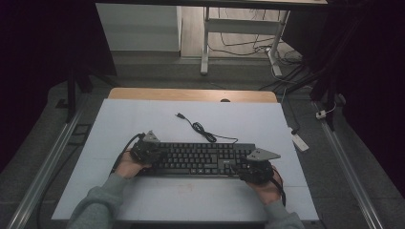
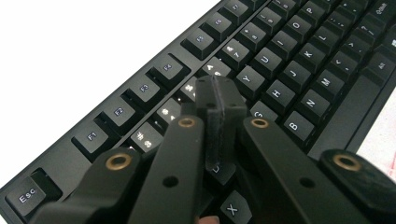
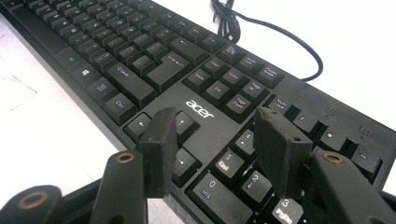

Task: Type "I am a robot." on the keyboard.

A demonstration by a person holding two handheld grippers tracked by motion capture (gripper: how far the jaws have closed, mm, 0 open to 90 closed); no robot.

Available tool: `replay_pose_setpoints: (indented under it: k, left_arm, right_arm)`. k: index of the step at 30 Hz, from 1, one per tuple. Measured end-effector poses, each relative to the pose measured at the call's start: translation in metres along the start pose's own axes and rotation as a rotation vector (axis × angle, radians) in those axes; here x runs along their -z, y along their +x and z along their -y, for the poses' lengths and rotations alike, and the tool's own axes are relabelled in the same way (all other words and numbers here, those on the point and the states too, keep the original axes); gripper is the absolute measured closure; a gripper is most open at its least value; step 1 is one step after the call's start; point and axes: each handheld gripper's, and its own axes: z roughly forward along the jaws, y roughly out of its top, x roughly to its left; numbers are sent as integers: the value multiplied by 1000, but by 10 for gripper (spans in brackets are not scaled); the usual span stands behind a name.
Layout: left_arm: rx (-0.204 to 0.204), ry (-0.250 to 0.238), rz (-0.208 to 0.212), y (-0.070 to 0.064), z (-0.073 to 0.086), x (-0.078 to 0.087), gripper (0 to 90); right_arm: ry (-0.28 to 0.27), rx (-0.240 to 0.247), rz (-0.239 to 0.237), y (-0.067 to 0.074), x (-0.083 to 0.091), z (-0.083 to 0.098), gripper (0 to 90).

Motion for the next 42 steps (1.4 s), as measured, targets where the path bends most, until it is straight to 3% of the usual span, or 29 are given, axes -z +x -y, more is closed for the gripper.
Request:
replay_pose_setpoints:
  k: [14, 19, 25, 31, 35, 42]
  left_arm:
    - [0, 12, -3, 0, 2, -4, 891]
    - [12, -58, 0, 1, -1, 9, 881]
    - [52, -127, -3, 2, 0, 26, 637]
    - [67, -140, -4, -3, 3, 36, 433]
    - [82, -150, -3, -3, 6, 42, 366]
    - [98, -142, -8, -1, 7, 40, 330]
  right_arm:
    - [-3, 0, -11, 0, 0, 0, 498]
    - [-10, -4, -9, 0, 0, 0, 498]
    - [-12, -1, -14, -1, 1, 0, 497]
    - [-20, 0, -14, -1, 2, 0, 497]
    - [-22, 1, -16, -1, 2, 0, 497]
    - [-22, 0, -16, -1, 2, 0, 497]
